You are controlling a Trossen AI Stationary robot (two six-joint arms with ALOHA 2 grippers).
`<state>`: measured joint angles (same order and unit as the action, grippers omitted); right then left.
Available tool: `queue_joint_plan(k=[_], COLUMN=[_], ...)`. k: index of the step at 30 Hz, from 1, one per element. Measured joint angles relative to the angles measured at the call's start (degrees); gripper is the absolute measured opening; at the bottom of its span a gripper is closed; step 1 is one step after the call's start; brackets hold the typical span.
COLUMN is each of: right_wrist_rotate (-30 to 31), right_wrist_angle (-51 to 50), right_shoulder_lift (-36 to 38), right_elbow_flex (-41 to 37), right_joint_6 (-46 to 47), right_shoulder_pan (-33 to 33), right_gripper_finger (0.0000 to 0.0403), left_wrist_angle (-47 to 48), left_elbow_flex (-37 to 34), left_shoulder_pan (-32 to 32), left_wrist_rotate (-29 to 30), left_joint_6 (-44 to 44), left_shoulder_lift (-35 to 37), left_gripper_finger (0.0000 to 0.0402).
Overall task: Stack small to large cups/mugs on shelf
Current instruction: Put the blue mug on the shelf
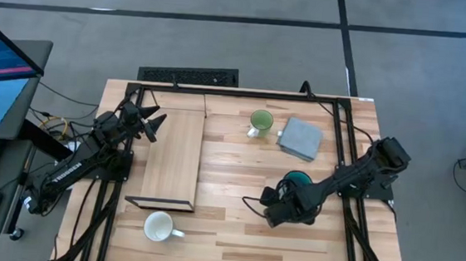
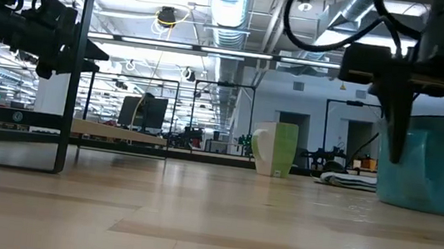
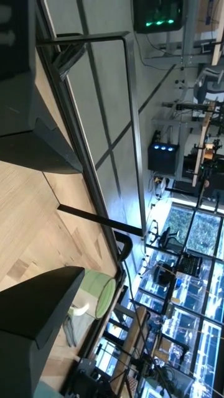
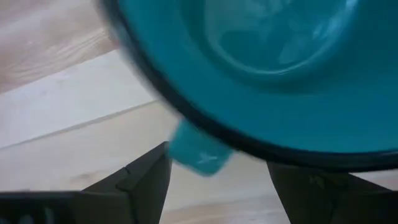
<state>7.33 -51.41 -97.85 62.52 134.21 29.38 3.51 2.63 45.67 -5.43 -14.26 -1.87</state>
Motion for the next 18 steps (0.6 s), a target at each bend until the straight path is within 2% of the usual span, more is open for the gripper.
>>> queue_joint_plan(k=[18], right_wrist_rotate=[0.67], right_wrist_angle=[-1.44], right_shoulder_lift=[0.25], right_elbow_flex=[0.02], right_joint_6=[1.88], right_shoulder_pan=[-2.16], right_gripper_finger=[0.0282], left_wrist_angle=[0.02], left_elbow_flex=[0.0], left_shoulder_pan=[0.0], left_wrist_rotate=[0.0], left_joint_6=[-0.09], left_shoulder_lift=[-0.02], left_gripper_finger=[0.0248])
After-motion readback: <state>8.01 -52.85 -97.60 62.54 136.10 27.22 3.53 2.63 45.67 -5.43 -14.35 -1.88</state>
